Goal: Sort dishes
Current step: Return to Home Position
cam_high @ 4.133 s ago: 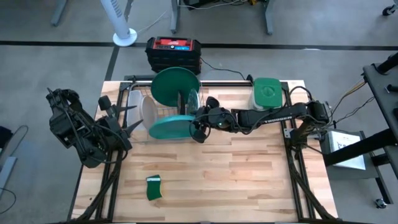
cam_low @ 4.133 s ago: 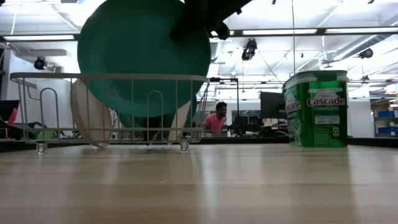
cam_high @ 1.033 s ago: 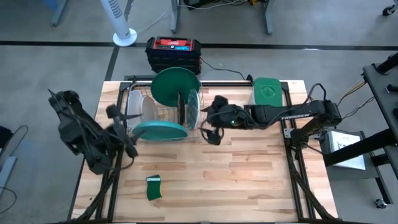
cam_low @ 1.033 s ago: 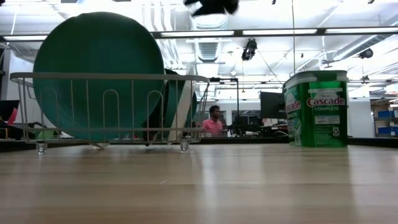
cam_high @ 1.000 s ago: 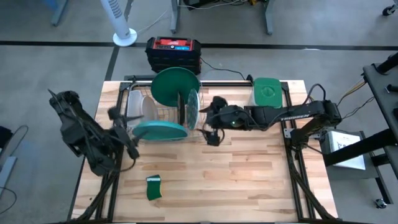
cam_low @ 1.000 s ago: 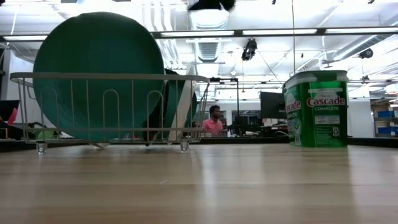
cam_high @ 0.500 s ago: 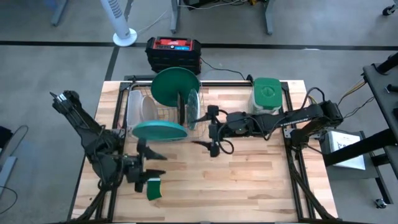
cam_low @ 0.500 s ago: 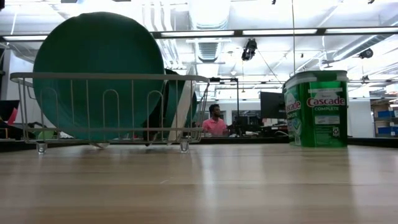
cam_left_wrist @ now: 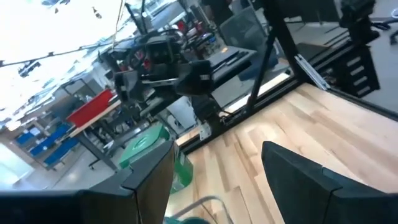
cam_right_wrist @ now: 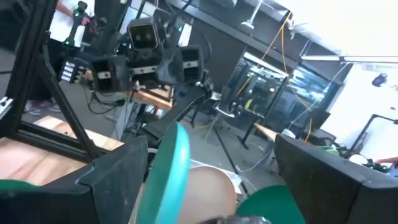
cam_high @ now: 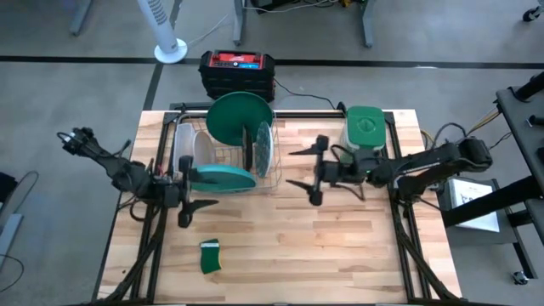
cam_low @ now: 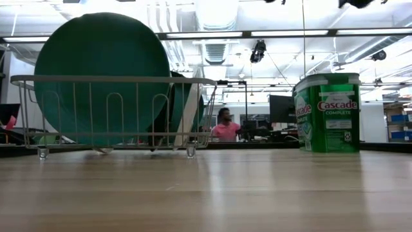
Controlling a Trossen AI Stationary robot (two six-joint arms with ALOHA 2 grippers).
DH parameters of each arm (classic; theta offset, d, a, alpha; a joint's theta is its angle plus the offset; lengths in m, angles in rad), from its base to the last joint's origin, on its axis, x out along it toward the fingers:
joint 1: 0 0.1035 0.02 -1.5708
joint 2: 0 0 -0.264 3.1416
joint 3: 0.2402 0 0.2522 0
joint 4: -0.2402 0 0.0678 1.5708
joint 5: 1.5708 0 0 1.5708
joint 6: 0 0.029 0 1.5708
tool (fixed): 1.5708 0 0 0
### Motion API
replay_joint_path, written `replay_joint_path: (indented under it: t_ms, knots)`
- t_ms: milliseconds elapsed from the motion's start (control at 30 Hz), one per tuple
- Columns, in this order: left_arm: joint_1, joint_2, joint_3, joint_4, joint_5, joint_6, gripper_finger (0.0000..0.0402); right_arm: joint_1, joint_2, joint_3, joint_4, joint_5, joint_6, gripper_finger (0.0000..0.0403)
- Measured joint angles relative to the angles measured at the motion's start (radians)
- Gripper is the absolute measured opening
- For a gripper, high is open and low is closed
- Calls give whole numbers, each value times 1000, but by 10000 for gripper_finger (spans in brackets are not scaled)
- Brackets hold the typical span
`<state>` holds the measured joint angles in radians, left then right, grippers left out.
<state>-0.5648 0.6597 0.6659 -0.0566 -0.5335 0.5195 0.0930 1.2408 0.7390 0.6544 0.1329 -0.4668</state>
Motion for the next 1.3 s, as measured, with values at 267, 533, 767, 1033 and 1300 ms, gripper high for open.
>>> replay_joint_path:
  t_ms: [267, 533, 767, 1033, 1300]
  knots:
    - [5, -209, -29, -114, -24, 12, 231, -47, -240, -192, 13, -3, 13, 340]
    - [5, -381, -55, -235, -153, -56, 231, -45, -445, -355, -44, 86, 65, 340]
    - [5, -478, -74, -231, -408, -46, 230, -46, -581, -463, -50, 120, 114, 340]
    - [5, -527, -90, -191, -990, -103, 75, -46, -674, -574, -75, 223, 160, 340]
    - [5, -570, -131, -221, -1023, -174, 5, -46, -683, -659, 8, 217, 166, 340]
